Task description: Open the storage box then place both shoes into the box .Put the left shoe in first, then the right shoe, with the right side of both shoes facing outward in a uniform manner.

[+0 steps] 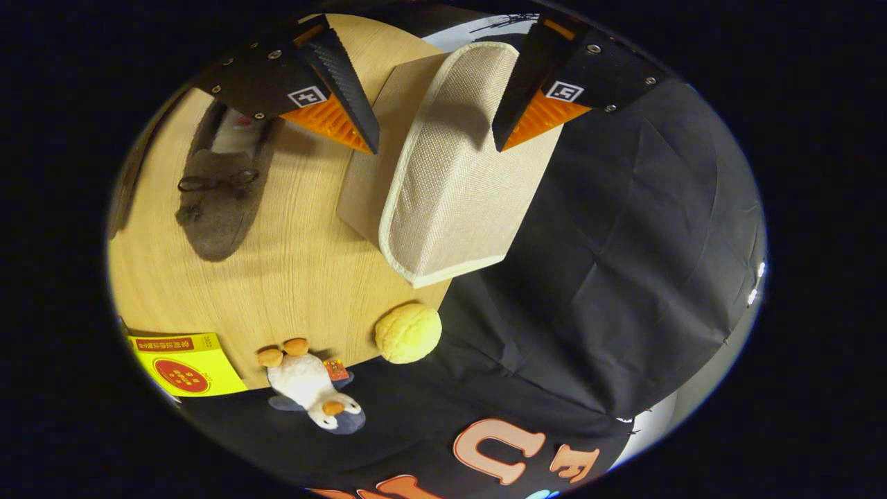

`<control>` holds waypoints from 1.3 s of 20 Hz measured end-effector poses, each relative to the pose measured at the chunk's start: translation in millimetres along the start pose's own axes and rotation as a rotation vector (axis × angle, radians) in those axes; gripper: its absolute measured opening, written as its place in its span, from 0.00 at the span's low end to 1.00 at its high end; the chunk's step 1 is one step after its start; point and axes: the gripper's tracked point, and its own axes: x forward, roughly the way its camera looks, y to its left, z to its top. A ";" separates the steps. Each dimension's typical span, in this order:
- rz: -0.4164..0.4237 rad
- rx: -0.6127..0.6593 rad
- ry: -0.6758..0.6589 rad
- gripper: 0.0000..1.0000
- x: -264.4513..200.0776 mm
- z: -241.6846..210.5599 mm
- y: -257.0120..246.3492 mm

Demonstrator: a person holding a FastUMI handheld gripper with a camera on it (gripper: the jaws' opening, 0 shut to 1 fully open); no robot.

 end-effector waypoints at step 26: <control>0.416 0.219 -0.029 0.50 -51.5 27.4 113.2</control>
